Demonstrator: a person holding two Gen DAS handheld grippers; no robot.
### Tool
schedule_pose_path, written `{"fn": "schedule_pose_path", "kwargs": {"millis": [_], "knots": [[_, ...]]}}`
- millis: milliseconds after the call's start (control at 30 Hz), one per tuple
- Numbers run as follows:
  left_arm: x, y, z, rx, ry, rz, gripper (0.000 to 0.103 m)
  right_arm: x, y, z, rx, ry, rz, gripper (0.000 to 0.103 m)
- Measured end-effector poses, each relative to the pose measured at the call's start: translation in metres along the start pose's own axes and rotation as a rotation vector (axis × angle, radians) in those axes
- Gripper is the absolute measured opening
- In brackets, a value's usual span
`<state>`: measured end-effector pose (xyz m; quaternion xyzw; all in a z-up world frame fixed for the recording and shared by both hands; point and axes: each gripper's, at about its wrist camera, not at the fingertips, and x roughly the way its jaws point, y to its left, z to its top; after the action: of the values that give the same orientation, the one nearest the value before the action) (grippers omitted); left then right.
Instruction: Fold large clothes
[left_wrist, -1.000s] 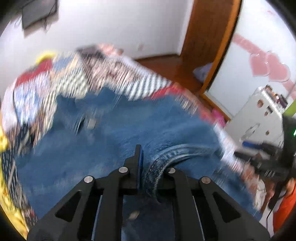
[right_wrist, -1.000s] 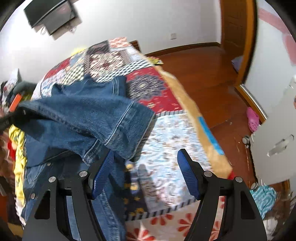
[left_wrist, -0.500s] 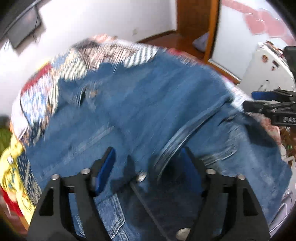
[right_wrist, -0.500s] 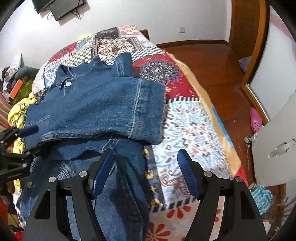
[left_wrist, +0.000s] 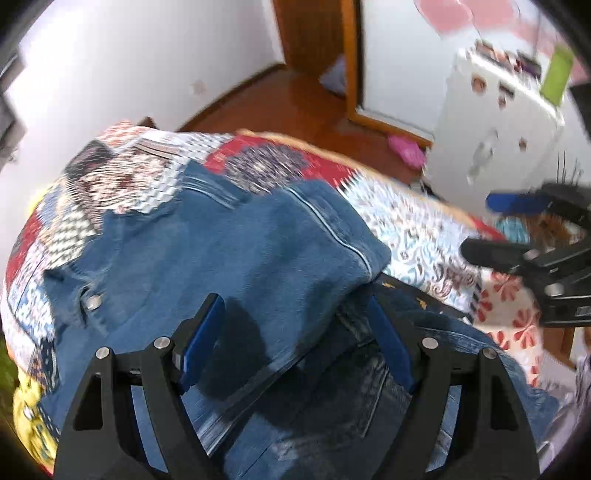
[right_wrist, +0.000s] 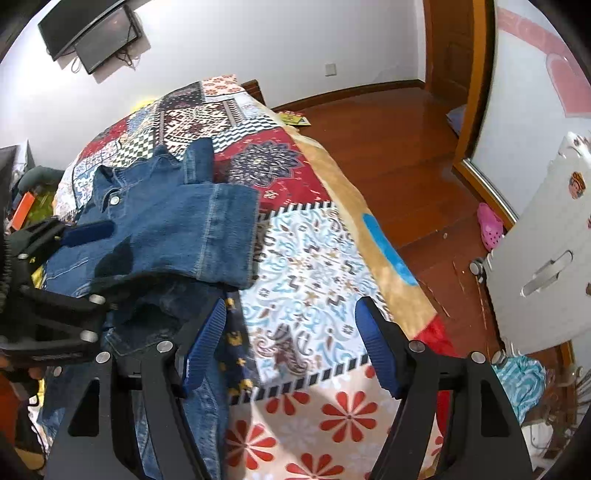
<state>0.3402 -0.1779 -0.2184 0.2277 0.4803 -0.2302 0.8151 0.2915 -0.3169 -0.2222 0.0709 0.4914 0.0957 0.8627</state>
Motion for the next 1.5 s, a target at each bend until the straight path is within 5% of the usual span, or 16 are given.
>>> {"fn": "schedule_pose_path", "kwargs": {"millis": [133, 233, 333, 500, 767, 1033, 1267, 1500], "knots": [[0.035, -0.004, 0.004, -0.001, 0.074, -0.003, 0.079, 0.002, -0.011, -0.003, 0.026, 0.01, 0.006, 0.07], [0.042, 0.005, 0.006, -0.058, 0.054, -0.033, 0.078, 0.005, -0.014, -0.005, 0.031, 0.02, 0.009, 0.07], [0.039, 0.013, 0.006, -0.084, 0.038, -0.053, 0.066, 0.009, -0.014, -0.006, 0.031, 0.032, 0.012, 0.07], [0.022, 0.03, 0.011, -0.16, 0.011, -0.135, 0.01, 0.012, -0.009, -0.008, 0.019, 0.046, 0.018, 0.07], [-0.045, 0.066, 0.011, -0.283, -0.169, -0.127, 0.006, 0.013, 0.018, -0.002, -0.045, 0.048, 0.04, 0.07], [-0.119, 0.143, -0.054, -0.437, -0.311, 0.002, 0.005, 0.026, 0.055, -0.003, -0.172, 0.084, 0.042, 0.07], [-0.149, 0.204, -0.145, -0.608, -0.304, 0.114, 0.005, 0.053, 0.067, -0.007, -0.247, 0.147, -0.007, 0.07], [-0.12, 0.224, -0.235, -0.794, -0.206, 0.09, 0.006, 0.055, 0.063, -0.013, -0.254, 0.134, -0.048, 0.078]]}}
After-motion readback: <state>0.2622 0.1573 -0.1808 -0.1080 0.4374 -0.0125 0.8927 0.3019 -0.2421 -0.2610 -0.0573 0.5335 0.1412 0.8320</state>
